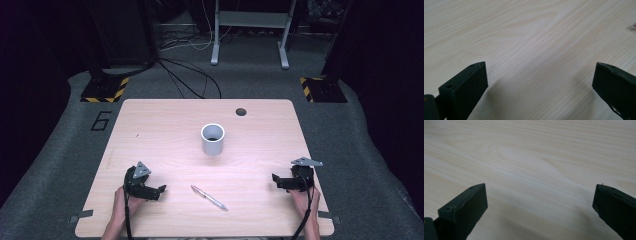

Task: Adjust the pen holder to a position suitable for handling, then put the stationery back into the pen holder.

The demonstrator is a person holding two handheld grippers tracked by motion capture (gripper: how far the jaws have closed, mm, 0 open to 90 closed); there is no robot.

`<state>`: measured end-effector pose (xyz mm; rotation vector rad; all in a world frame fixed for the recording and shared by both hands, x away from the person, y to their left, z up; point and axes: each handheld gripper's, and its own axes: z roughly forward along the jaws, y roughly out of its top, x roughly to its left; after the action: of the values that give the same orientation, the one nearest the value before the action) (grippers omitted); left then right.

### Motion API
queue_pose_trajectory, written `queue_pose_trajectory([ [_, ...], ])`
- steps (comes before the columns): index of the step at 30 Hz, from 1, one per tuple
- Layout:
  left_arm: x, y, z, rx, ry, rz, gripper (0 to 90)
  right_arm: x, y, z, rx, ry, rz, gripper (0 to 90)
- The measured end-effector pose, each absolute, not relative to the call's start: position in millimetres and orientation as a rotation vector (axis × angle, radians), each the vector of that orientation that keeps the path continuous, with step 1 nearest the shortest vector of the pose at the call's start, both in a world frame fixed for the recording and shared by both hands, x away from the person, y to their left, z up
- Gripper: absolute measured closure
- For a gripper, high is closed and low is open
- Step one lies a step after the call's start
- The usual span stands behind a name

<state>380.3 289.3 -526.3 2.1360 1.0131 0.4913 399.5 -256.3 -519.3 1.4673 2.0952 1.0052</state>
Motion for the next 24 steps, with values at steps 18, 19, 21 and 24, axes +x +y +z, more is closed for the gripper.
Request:
queue_pose_trajectory([
  [18,379,230,-495,2.203,0.696,0.358,0.3,394,-267,-527,1.467,2.102,0.952,0.8],
  [19,379,226,-494,2.217,0.67,0.357,0.3,394,-267,-527,1.466,2.1,0.952,0.8],
  [21,379,218,-493,2.227,0.641,0.332,0.4,394,-267,-527,1.475,2.098,0.951,0.9],
  [24,379,204,-493,2.248,0.593,0.305,0.5,393,-267,-528,1.485,2.082,0.959,1.4],
])
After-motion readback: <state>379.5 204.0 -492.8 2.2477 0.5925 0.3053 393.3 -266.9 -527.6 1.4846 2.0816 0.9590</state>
